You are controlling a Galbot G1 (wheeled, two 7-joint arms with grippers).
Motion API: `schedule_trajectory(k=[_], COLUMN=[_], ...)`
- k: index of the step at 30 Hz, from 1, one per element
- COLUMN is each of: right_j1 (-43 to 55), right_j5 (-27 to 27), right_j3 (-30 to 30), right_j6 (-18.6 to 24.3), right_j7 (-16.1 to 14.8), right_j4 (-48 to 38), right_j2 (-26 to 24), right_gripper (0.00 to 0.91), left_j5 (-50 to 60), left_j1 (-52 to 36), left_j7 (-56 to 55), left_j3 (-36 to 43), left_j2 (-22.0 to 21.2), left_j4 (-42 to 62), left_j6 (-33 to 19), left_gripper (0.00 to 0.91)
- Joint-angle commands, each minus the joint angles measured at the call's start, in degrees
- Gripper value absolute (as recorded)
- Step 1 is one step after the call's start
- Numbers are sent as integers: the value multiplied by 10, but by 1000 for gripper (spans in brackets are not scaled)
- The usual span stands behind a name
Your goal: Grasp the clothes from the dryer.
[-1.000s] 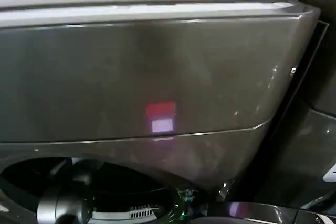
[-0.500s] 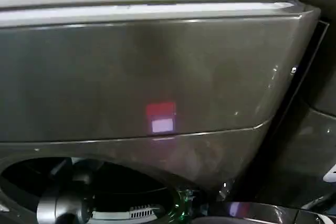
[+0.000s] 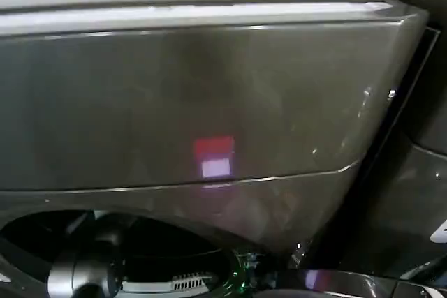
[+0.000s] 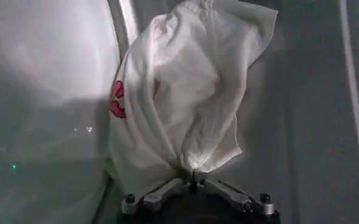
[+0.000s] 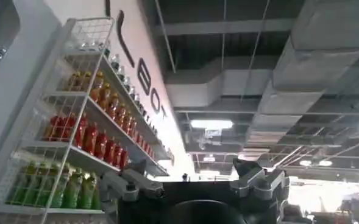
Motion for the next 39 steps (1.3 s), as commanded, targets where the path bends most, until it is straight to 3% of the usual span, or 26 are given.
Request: schedule_trajectory(k=[1, 9, 10, 16, 18, 19, 21, 28, 31, 39], right_j1=[8, 26, 27, 37, 39, 40, 40, 42, 41, 46], right_j5=[2, -3, -2, -17, -12, -11, -5, 5, 17, 17], right_j3=[-6, -26, -28, -41, -45, -46, -45, -45, -50, -49], right_j6=[-6, -19, -20, -10, -9, -8, -7, -27, 4, 3], right_j7=[-5, -14, -13, -20, -19, -21, -24, -17, -23, -27], right_j4=[12, 52, 52, 56, 59, 58, 58, 70, 67, 67], right_j2=[0, 7, 6, 12, 12, 12, 11, 8, 8, 5], right_gripper=[907, 907, 907, 907, 907, 907, 907, 907, 907, 907], left_j5=[-95, -263, -275, -364, -387, -426, -476, -613, -633, -661], left_j1=[12, 67, 75, 124, 140, 151, 164, 179, 185, 216], left_j7=[1, -42, -58, -302, -337, -366, -397, -532, -545, -555], left_j3=[3, 8, 10, 26, 23, 24, 21, 19, 19, 20], left_j2=[4, 10, 9, -26, -35, -39, -48, -64, -62, -60], left_j4=[-41, -203, -228, -312, -350, -376, -411, -507, -520, -553], left_j6=[5, 80, 108, 172, 191, 238, 276, 370, 372, 351], left_gripper=[0, 0, 0, 0, 0, 0, 0, 0, 0, 0])
